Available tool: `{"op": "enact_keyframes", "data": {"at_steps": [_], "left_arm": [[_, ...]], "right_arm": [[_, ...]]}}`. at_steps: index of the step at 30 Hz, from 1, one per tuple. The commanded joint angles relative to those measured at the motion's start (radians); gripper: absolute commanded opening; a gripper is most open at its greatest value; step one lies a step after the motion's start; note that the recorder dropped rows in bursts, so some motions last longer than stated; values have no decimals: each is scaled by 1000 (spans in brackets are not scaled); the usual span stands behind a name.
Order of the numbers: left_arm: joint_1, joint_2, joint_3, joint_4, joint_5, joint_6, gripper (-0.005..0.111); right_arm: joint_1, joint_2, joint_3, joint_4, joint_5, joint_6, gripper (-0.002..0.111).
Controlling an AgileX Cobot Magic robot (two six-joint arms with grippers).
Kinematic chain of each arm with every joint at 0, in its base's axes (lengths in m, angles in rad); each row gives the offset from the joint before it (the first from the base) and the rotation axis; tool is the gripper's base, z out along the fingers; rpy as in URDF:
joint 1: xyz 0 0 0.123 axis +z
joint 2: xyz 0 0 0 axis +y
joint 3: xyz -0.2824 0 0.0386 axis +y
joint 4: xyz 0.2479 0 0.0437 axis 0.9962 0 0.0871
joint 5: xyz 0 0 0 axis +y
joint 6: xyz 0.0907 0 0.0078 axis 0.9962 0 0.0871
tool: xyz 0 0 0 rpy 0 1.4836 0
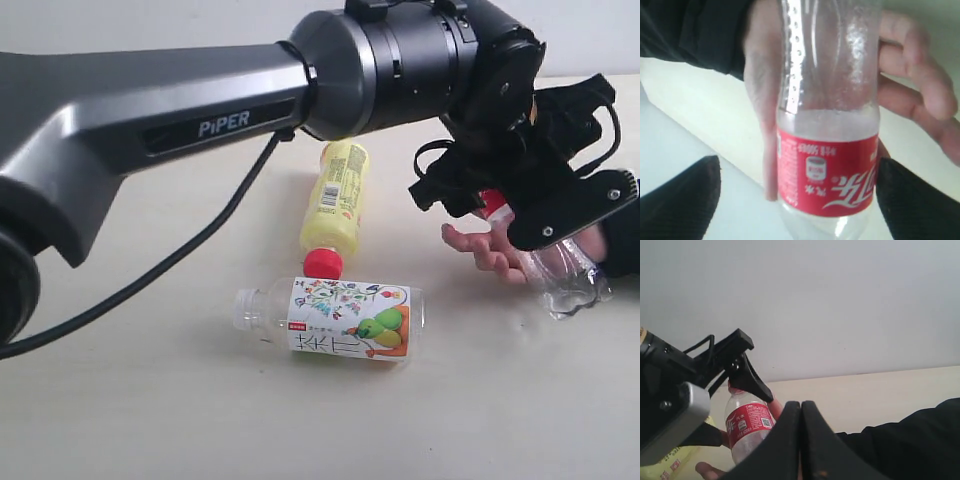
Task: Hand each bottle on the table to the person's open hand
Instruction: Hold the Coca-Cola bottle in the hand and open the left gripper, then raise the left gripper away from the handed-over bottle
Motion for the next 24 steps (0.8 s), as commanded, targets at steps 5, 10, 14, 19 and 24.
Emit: {"op": "enact_keyframes", "data": {"at_steps": [5,10,14,19,24], "left_arm": [[0,-110,-7,102,14,-254,81],[0,-178,-7,289,79,-678,81],[0,-221,-7,399,219,-938,81],[0,-245,-7,417,361,-1142,81],[0,-245,-7,420,441,-1400,79]], "right_arm": [[-5,-6,5,0,-3,0,0],[-5,-6,5,0,-3,0,0],[-5,-6,5,0,-3,0,0],[-5,-6,5,0,-3,0,0],[-5,-6,5,0,-3,0,0]]}}
